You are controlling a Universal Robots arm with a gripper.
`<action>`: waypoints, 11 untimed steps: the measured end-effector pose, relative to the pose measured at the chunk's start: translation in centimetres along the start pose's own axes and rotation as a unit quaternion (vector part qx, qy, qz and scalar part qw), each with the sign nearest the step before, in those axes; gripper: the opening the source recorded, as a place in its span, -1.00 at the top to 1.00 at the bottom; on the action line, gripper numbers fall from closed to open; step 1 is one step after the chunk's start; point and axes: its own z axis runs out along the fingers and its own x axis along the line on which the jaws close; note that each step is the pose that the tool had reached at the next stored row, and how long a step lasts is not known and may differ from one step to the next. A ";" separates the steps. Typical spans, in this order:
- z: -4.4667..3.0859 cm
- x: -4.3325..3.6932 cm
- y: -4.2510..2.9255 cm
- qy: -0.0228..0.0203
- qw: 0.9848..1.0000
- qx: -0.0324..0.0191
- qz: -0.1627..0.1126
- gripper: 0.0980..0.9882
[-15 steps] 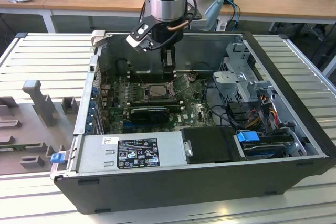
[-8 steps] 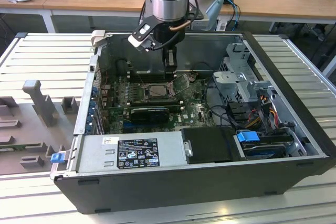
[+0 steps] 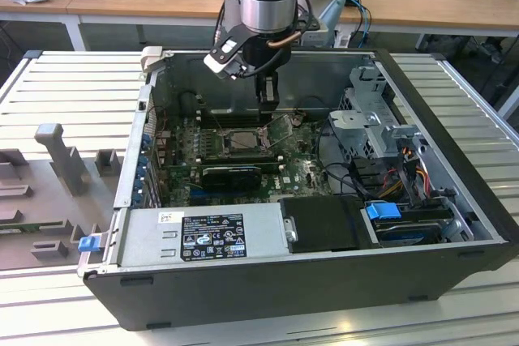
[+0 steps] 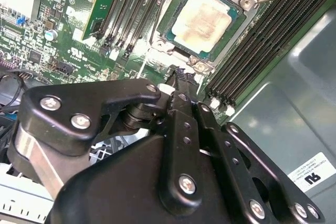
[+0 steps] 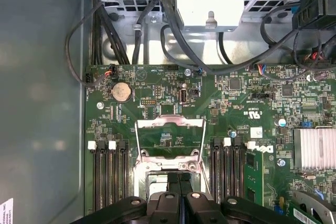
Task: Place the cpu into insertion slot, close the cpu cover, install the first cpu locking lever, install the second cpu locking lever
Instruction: 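Close the cpu cover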
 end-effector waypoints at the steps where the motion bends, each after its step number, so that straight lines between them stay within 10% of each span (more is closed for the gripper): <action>1: 0.00 0.00 0.03 0.000 1.000 0.000 0.000 0.98; 11: 0.03 0.01 0.40 0.000 1.000 0.000 0.000 0.98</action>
